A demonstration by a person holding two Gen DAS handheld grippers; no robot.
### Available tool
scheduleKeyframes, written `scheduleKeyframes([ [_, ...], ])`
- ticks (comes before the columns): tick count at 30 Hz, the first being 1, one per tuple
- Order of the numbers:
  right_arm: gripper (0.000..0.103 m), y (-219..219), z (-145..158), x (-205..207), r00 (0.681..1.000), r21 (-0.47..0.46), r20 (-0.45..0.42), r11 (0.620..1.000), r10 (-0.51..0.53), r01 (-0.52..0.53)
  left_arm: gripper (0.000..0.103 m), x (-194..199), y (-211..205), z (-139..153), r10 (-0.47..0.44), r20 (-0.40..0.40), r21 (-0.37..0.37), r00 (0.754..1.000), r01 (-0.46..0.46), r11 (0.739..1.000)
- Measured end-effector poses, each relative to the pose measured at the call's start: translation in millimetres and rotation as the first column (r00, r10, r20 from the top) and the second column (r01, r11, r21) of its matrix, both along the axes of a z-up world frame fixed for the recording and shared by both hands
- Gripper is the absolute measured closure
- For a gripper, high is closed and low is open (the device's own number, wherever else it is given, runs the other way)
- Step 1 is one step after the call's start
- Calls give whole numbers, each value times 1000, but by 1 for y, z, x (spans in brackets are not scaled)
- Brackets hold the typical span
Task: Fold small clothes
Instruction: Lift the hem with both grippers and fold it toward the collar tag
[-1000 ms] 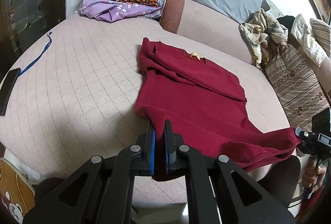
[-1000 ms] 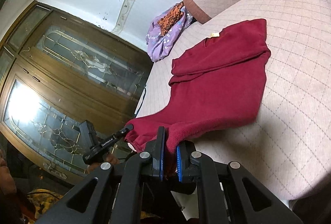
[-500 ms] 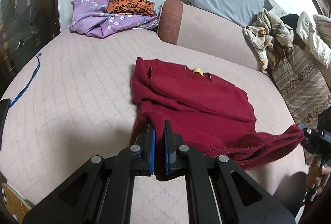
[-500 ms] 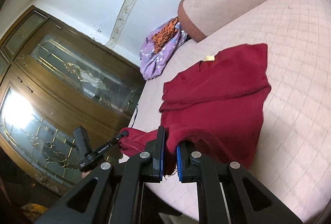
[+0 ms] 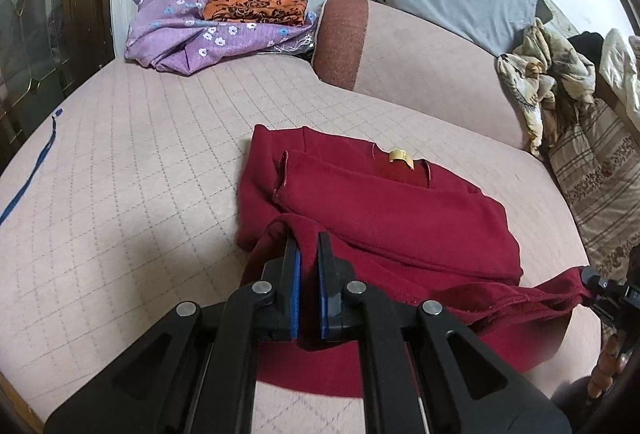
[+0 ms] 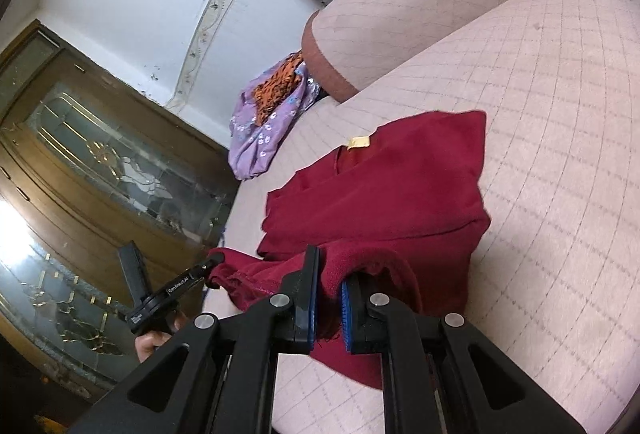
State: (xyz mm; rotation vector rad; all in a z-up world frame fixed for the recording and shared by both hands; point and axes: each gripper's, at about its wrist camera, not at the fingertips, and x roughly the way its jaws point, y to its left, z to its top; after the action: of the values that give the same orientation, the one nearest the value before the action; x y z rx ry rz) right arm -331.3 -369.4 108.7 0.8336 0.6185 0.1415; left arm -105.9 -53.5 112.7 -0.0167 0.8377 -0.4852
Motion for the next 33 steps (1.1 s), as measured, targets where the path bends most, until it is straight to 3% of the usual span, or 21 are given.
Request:
scheduleKeyframes([
  [8, 95, -2, 3, 28, 1000, -131, -14, 991, -20, 18, 98, 24, -15, -3, 21, -12, 8, 1000, -21, 1000],
  [33, 95, -40, -13, 98, 996, -162, -74, 986, -54, 42, 98, 81, -57, -9, 18, 2, 52, 1000, -18, 998],
])
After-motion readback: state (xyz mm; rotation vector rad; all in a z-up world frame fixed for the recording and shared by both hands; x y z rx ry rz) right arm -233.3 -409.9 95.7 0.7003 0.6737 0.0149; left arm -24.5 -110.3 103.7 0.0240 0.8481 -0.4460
